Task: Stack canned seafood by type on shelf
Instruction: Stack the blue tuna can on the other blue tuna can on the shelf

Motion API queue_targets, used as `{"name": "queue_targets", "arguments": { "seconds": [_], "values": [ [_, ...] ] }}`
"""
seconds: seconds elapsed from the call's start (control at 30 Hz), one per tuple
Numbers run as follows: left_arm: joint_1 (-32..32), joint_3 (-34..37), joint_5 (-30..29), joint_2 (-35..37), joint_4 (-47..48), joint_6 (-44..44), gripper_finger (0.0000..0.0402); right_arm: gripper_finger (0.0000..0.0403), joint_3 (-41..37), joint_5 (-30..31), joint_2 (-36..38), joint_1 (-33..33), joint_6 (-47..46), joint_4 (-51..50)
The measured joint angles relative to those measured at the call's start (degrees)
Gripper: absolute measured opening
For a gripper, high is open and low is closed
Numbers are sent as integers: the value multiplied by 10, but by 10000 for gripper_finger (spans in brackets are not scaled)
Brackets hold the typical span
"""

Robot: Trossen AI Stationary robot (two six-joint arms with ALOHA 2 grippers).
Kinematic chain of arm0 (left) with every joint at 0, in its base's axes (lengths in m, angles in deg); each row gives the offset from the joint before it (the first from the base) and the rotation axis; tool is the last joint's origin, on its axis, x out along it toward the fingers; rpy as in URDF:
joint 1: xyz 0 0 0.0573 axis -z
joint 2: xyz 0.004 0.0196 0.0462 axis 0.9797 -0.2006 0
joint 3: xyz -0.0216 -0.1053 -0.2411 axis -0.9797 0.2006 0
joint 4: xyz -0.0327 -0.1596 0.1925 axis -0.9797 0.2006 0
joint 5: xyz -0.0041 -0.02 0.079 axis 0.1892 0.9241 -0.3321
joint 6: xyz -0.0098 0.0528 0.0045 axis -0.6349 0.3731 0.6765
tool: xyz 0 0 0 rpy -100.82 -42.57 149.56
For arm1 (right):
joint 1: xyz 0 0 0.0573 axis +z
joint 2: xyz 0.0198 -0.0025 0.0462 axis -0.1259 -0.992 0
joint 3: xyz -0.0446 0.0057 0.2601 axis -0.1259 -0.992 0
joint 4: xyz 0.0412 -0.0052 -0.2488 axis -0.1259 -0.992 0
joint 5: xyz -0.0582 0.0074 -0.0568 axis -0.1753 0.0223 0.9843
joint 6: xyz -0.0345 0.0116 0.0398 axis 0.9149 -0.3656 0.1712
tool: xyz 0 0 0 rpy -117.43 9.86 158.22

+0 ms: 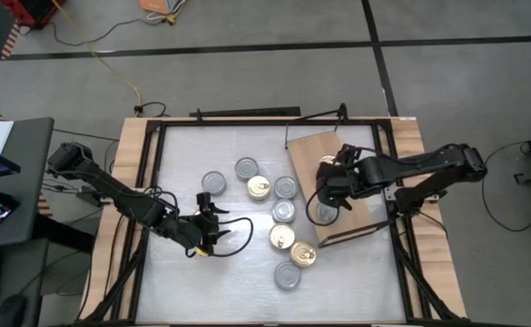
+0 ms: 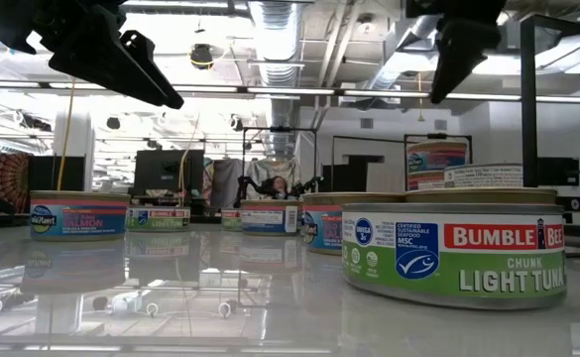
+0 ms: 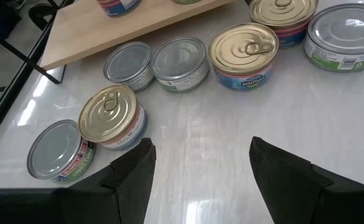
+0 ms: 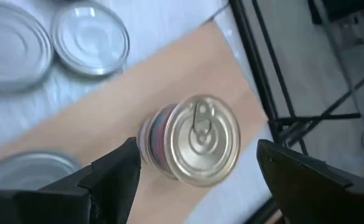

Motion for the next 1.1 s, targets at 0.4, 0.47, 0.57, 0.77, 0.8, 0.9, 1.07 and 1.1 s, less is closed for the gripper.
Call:
{"name": "queue_targets", "arguments": {
  "seconds": [0.4,0.47,0.57,0.77,0.8,0.9,1.07,1.1],
  "values": [
    [0,0,0,0,1,-5,249,352,-85,-19,25,5,44,233],
    [0,0,0,0,1,-6,249,352,-100,-19,22,11,52,296],
    [0,0,1,0,3,-8,249,352,-111,-19,15,28,83,380],
    [0,0,12,0,3,-33,249,352,-111,-28,-15,65,141,508],
    [0,0,21,0,3,-41,249,352,-111,-32,-24,68,150,521],
    [0,0,54,0,9,-74,249,352,-112,-52,-58,76,178,564],
    [4,0,114,0,47,-139,249,352,-112,-64,-110,75,240,625],
    [8,0,120,0,53,-154,249,352,-112,-64,-118,74,254,634]
  ]
}}
